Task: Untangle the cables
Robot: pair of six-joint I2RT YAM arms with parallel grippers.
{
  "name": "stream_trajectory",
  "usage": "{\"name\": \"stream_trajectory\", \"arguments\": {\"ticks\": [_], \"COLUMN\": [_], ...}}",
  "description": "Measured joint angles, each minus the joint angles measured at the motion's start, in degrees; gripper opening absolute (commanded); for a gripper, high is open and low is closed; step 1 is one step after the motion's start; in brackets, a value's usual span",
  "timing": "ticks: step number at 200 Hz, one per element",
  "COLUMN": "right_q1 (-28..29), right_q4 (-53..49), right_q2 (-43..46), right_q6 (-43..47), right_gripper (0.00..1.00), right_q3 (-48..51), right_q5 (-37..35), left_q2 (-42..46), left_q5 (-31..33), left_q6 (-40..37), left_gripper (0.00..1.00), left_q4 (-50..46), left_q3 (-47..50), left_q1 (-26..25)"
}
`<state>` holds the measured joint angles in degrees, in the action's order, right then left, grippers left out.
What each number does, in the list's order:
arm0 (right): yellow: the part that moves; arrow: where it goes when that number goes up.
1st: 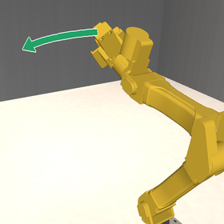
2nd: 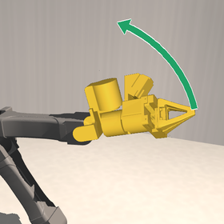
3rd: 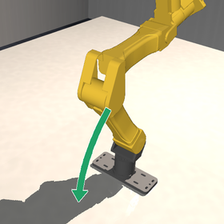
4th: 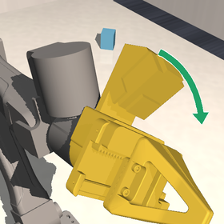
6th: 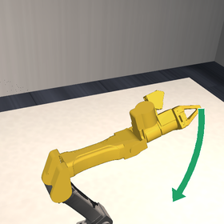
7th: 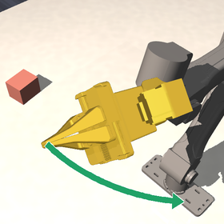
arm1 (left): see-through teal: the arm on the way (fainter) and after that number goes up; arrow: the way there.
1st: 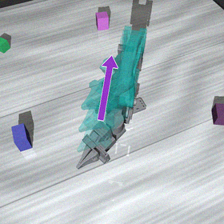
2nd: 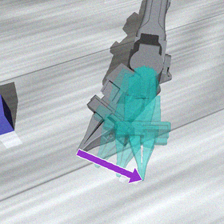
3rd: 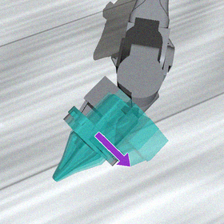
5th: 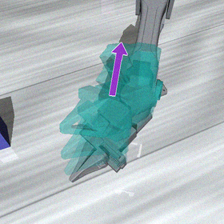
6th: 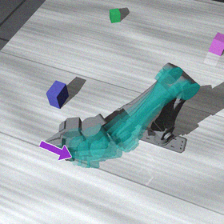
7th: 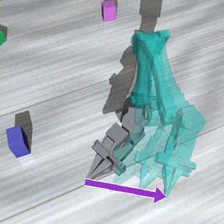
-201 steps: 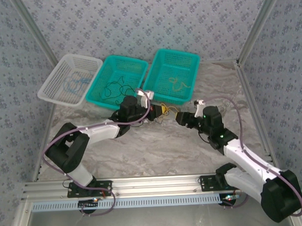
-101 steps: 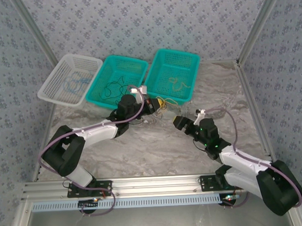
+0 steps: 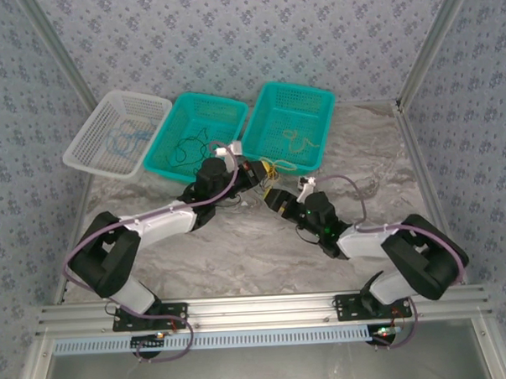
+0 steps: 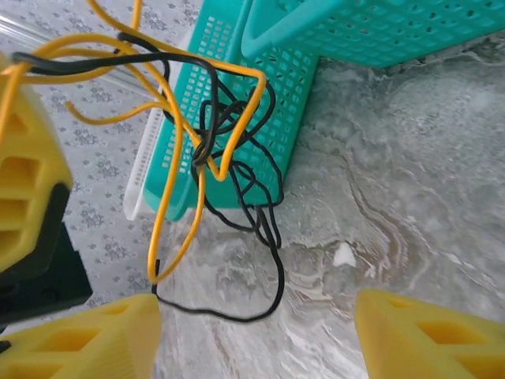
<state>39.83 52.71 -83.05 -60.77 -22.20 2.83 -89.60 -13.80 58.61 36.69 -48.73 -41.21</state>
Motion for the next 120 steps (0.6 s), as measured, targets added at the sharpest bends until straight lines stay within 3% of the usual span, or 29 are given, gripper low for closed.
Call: {"name": "stream_trajectory", "arguments": {"ticks": [34,59,120], "right_q1": [0.4,0.6,0.8], "right_q4": [4.3,6.7,8.3], "right_q2": [-5.3,-8.0,-10.3], "right_q6": [-1.4,-1.7,0.3], "right_gripper": [0.59,0.38,0.05], "right_q3": [-3.3,-4.8,-6.3], "right_q5": [-0.6,-1.1,-2.3], "left_q2": [1.1,1.1,2.4], "left_q5": [0.3,0.6,1.9], "left_q6": [0.0,0.2,0.6], "left_gripper": [0.0,0.0,0.0], "left_q4": [0.0,0.1,0.7], "left_q3": [0.0,0.0,0.3], "left_q1": [-0.1,-0.1,-0.1]}}
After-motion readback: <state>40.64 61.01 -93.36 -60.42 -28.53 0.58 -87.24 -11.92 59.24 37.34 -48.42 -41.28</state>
